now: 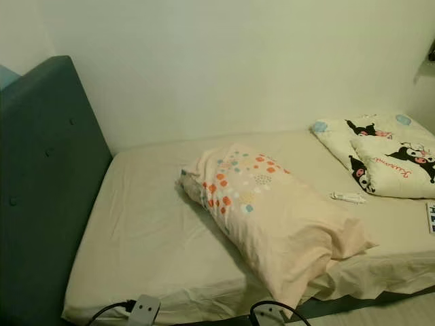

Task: Clean up the room

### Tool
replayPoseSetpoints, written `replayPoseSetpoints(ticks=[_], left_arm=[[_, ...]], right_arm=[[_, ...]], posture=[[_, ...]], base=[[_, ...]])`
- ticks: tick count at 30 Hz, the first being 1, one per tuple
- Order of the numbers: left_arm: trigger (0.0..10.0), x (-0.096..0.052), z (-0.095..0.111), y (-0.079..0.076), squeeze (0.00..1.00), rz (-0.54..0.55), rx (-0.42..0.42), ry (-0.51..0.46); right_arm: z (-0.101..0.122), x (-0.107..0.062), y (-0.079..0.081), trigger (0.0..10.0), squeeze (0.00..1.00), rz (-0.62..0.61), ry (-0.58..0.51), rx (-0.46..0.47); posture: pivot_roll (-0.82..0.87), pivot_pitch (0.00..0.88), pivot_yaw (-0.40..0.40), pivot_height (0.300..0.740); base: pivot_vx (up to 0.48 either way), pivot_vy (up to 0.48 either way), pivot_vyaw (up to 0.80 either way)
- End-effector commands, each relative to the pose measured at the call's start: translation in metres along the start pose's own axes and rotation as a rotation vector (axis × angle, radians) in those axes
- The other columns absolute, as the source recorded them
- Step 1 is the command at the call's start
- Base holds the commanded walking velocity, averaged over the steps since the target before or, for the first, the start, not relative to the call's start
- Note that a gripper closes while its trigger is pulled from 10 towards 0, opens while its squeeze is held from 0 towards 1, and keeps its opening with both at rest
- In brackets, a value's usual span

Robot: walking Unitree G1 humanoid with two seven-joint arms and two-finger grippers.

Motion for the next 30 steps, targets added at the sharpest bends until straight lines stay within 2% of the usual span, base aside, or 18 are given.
replayPoseSetpoints(ticks=[1,5,11,18,30], left_arm=[[10.0,-0.0004,-0.0038,-0.0012,0.0,-0.004,-0.014,0.013],[10.0,-0.0002,-0.0038,-0.0009,0.0,0.001,-0.002,0.016],[10.0,0.0004,-0.0051,0.0007,0.0,0.014,0.046,0.033],[10.0,0.0009,-0.0022,-0.0001,0.0,0.012,0.047,0.023],[10.0,0.0015,0.0026,0.0004,0.0,0.009,0.029,0.001]], right_arm=[[0.0033,0.0003,-0.0008,10.0,0.0,0.001,-0.014,0.021],[0.003,0.0002,-0.0011,10.0,0.0,0.011,-0.014,0.023],[0.0021,0.0004,-0.0004,10.0,0.0,0.005,-0.004,-0.033],[0.0049,0.0008,0.0022,10.0,0.0,0.007,-0.012,-0.056],[0.0087,0.0011,0.0018,10.0,0.0,0.009,-0.028,-0.031]], posture=[[-0.04,0.0,-0.01,0.727],[-0.04,0.0,-0.011,0.727],[-0.04,0.0,-0.014,0.727],[-0.04,0.0,-0.014,0.727],[-0.05,0.0,-0.011,0.727]], base=[[0.0,0.0,0.0],[0.0,0.0,0.0],[0.0,0.0,0.0],[0.0,0.0,0.0],[0.0,0.0,0.0]])
Point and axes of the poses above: a point about 5 cm out from each wrist's last joint towards the gripper, its own x axis pointing out of the wrist towards the gripper, its own z axis along the axis of the wrist's last joint, y = z × x, the point moved 6 cm from there along x, pointing out of the wrist towards the gripper, and after that the axes turned 8 degrees about -x, right-handed, at the moved point
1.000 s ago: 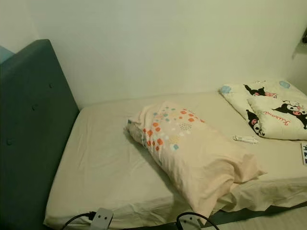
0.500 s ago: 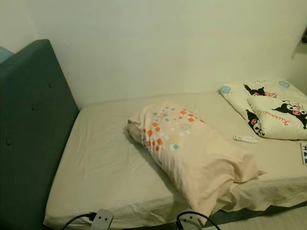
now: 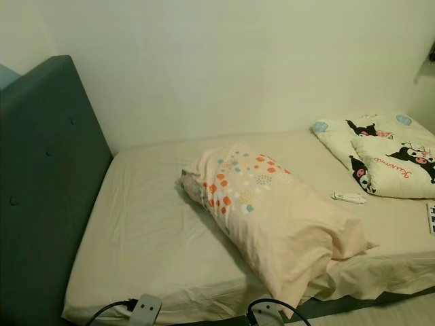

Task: Clean up the room

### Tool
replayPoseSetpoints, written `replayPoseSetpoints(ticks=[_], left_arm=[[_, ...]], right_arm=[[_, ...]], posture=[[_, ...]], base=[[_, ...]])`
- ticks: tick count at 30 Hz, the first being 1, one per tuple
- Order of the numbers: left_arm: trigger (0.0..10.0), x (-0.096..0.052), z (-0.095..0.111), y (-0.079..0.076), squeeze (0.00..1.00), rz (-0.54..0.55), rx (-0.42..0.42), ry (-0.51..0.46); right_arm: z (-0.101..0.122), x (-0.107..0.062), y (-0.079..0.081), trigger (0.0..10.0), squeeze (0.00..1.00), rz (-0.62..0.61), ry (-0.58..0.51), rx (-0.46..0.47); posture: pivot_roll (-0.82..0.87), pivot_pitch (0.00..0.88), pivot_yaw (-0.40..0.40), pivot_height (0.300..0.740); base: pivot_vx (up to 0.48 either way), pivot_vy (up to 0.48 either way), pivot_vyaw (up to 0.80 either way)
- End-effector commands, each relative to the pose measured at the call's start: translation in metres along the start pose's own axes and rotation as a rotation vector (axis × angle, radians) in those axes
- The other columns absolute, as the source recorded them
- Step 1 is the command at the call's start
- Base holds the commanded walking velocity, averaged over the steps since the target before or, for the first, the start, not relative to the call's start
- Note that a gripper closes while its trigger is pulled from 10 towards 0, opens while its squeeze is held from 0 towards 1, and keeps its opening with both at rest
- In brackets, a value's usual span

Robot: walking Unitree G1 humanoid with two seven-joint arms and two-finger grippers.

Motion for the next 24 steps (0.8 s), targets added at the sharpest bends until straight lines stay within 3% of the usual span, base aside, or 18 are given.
replayPoseSetpoints(ticks=[1,17,24], left_arm=[[10.0,0.0,0.001,0.0,0.0,-0.004,-0.002,-0.004],[10.0,0.001,-0.001,-0.001,0.0,0.007,0.012,0.014],[10.0,0.001,0.002,-0.006,0.0,-0.035,-0.043,0.008]], right_arm=[[0.003,0.0,0.001,10.0,0.0,0.002,-0.014,0.01],[-0.003,0.0,-0.006,10.0,0.0,-0.027,0.016,-0.03],[-0.011,-0.001,-0.006,10.0,0.0,-0.038,0.052,0.01]], posture=[[-0.05,0.0,-0.011,0.727],[-0.05,0.0,-0.006,0.727],[-0.05,0.0,-0.002,0.727]], base=[[0.0,0.0,0.0],[0.0,0.0,0.0],[0.0,0.0,0.0]])
Point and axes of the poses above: a point about 5 cm out from each wrist's last joint towards the gripper, its own x axis pointing out of the wrist towards the gripper, its own z axis along the axis of the wrist's last joint, y = z × x, the point moved 6 cm from there along x, pointing out of the wrist towards the gripper, and after that the axes turned 8 degrees about -x, right-handed, at the moved point
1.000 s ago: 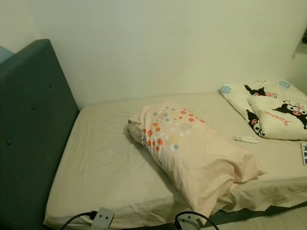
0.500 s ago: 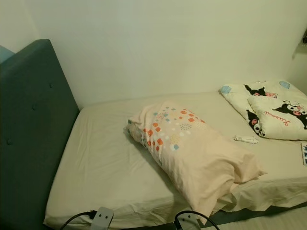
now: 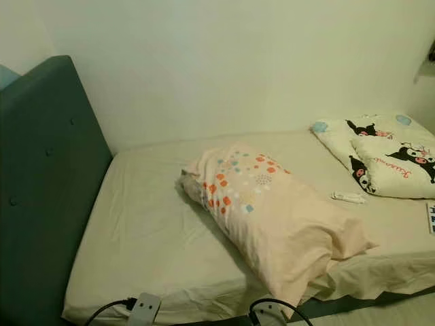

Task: Clean up the room

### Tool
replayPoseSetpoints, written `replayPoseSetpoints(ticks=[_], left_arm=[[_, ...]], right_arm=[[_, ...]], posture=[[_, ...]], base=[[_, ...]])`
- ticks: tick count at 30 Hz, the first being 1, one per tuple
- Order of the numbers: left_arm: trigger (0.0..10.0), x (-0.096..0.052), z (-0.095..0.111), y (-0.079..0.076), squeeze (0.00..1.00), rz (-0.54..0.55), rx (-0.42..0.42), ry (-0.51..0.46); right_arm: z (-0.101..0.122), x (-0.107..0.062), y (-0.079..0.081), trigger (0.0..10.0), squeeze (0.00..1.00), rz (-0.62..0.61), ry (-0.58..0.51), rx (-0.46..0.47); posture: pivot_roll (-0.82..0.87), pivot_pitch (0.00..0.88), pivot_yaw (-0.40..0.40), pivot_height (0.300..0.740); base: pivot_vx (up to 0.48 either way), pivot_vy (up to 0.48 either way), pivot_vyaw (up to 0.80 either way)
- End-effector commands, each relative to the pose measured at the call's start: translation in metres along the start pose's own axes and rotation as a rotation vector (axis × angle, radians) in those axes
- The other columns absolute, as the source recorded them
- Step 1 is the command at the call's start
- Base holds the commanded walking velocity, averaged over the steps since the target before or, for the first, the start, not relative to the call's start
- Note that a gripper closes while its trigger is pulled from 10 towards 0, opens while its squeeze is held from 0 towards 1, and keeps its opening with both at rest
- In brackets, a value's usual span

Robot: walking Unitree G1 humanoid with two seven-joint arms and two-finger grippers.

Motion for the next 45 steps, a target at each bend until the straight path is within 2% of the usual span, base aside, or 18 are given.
replayPoseSetpoints(ticks=[1,5,9,16,22,25,27,33,45], left_arm=[[10.0,0.001,0.001,-0.005,0.0,-0.024,-0.026,0.006],[10.0,0.001,0.002,-0.003,0.0,-0.017,-0.007,0.003],[10.0,0.001,0.001,-0.002,0.0,-0.008,-0.036,0.0],[10.0,0.0,0.001,0.005,0.0,0.009,-0.027,-0.005],[10.0,0.0,0.0,0.004,0.0,0.0,-0.024,0.003],[10.0,0.0,-0.003,-0.002,0.0,-0.025,0.005,0.02],[10.0,0.0,-0.001,-0.006,0.0,-0.034,0.039,0.001],[10.0,-0.001,0.001,0.003,0.0,0.02,0.034,-0.016],[10.0,-0.003,0.003,0.004,0.0,-0.007,0.034,-0.058]], right_arm=[[-0.005,0.0,0.0,10.0,0.0,-0.004,0.019,0.018],[-0.005,-0.001,0.0,10.0,0.0,-0.007,0.019,0.012],[-0.006,-0.001,0.0,10.0,0.0,-0.007,0.021,0.01],[-0.007,-0.001,0.003,10.0,0.0,-0.002,0.026,0.005],[-0.007,-0.001,0.003,10.0,0.0,-0.002,0.026,0.004],[-0.007,-0.001,0.003,10.0,0.0,-0.002,0.026,0.002],[-0.008,-0.001,0.004,10.0,0.0,-0.003,0.028,-0.002],[-0.008,-0.001,0.004,10.0,0.0,-0.002,0.028,-0.011],[-0.008,-0.001,0.005,10.0,0.0,0.002,0.024,-0.023]], posture=[[-0.05,0.0,-0.002,0.727],[-0.05,0.0,-0.002,0.727],[-0.05,0.0,0.004,0.727],[-0.05,0.0,0.006,0.727],[-0.05,0.0,0.006,0.727],[-0.06,0.0,0.008,0.727],[-0.06,0.0,0.008,0.727],[-0.06,0.0,0.009,0.727],[-0.06,0.0,0.009,0.727]], base=[[0.0,0.0,0.0],[0.0,0.0,0.0],[0.0,0.0,0.0],[0.0,0.0,0.0],[0.0,0.0,0.0],[0.0,0.0,0.0],[0.0,0.0,0.0],[0.0,0.0,0.0],[0.0,0.0,0.0]])
Point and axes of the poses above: a point about 5 cm out from each wrist's last joint towards the gripper, its own x axis pointing out of the wrist towards the gripper, its own z axis along the axis of the wrist's last joint, y = z × x, the point moved 6 cm from there along x, pointing out of the wrist towards the gripper, and after that the axes turned 8 degrees about -x, right-handed, at the moved point
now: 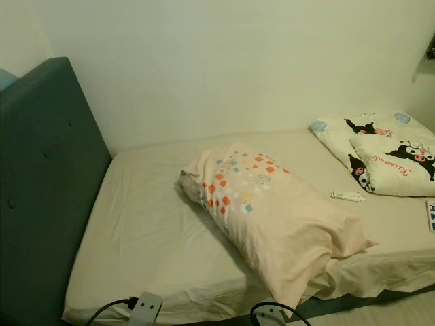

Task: Clean up the room

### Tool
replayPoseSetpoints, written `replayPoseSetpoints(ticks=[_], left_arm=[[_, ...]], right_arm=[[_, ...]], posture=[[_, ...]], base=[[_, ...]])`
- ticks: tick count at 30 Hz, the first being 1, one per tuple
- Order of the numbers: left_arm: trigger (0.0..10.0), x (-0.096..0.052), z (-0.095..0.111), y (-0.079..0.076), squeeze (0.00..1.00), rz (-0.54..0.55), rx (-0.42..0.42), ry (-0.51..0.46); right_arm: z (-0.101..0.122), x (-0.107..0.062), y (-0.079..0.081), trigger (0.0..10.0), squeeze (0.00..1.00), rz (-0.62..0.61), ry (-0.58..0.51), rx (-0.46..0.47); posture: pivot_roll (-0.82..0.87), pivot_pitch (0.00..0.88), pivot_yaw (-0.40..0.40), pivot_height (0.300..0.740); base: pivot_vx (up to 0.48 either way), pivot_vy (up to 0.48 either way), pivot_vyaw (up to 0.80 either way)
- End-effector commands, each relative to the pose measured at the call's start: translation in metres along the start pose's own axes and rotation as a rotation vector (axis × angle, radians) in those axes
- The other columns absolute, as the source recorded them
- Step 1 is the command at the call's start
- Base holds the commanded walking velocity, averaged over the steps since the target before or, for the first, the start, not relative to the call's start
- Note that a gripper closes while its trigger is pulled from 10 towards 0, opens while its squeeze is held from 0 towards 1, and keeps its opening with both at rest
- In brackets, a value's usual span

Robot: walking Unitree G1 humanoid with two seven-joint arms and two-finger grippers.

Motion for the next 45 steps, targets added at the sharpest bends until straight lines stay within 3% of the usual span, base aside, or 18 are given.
replayPoseSetpoints(ticks=[1,15,18,45], left_arm=[[10.0,-0.0014,-0.002,0.0036,0.0,-0.002,0.01,-0.003],[10.0,-0.0009,-0.0019,-0.0018,0.0,-0.031,0.008,0.002],[10.0,-0.0008,-0.0028,0.0038,0.0,0.004,0.026,0.009],[10.0,-0.0005,0.0003,0.0046,0.0,0.024,0.037,-0.007]], right_arm=[[-0.0016,-0.0002,0.0034,10.0,0.0,0.008,0.006,-0.004],[0.0018,0.0003,0.0008,10.0,0.0,0.007,-0.004,-0.032],[0.0021,0.0003,0.0008,10.0,0.0,0.008,-0.005,-0.041],[0.0036,0.0003,0.0007,10.0,0.0,0.013,-0.015,-0.075]], posture=[[-0.06,0.0,0.009,0.727],[-0.06,0.0,0.005,0.727],[-0.06,0.0,0.005,0.727],[-0.06,0.0,0.001,0.727]], base=[[0.0,0.0,0.0],[0.0,0.0,0.0],[0.0,0.0,0.0],[0.0,0.0,0.0]])
Point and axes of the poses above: a point about 5 cm out from each wrist's last joint towards the gripper, its own x axis pointing out of the wrist towards the gripper, its own z axis along the axis of the wrist's last joint, y = z × x, the point moved 6 cm from there along x, pointing out of the wrist towards the gripper, and after that the axes turned 8 degrees about -x, right-handed, at the moved point
